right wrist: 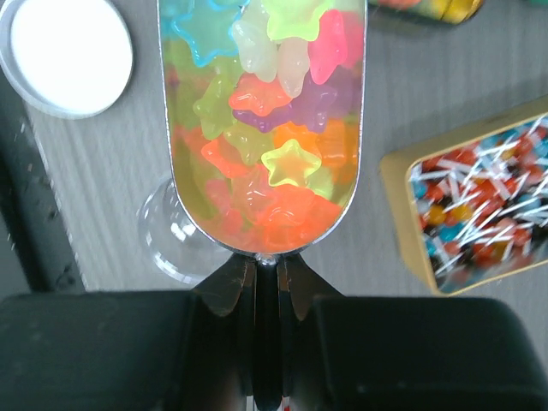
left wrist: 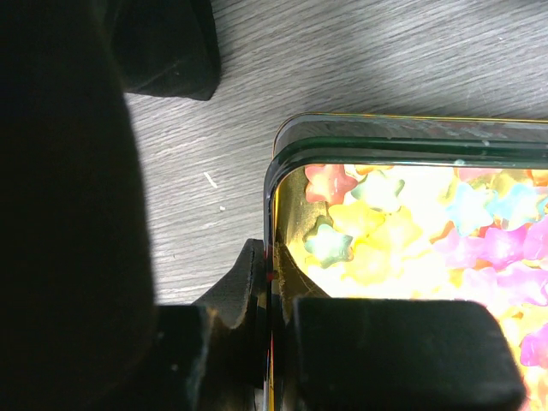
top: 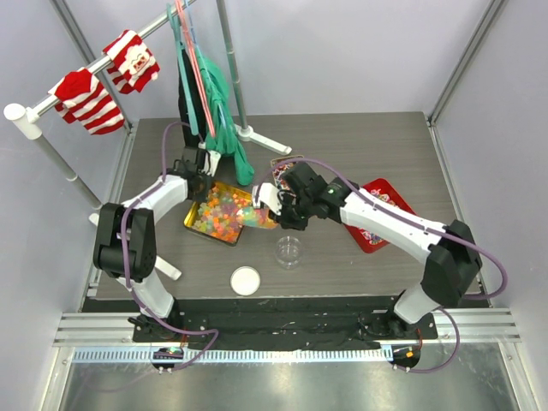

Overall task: Pack the candies
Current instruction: Place the fake candies in the packing bottle.

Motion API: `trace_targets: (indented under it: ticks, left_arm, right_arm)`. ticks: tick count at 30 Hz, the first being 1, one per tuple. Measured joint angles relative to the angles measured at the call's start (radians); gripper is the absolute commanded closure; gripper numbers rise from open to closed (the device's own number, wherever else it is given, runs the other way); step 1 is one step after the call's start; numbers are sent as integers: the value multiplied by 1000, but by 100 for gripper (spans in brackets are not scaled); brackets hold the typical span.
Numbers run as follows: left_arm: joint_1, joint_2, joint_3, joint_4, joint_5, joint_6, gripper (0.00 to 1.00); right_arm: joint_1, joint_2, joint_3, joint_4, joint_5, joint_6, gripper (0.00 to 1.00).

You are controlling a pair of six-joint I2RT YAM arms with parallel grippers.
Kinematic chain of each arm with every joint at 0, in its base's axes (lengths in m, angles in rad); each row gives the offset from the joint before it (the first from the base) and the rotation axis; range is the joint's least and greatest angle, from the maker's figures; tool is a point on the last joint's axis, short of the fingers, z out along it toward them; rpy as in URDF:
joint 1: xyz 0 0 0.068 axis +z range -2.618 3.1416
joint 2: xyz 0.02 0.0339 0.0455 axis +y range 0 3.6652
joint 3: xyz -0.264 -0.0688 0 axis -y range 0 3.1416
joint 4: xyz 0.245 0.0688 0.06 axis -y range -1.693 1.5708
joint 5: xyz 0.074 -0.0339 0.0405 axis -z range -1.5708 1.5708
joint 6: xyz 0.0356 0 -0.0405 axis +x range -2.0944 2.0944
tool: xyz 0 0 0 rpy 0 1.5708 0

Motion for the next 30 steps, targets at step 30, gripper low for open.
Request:
trace_targets:
  ticks: [30]
  left_arm:
    - [64,5,-14,14,46,12,100]
  right_arm:
    - [0,-385,-397,-136,207,-114,99]
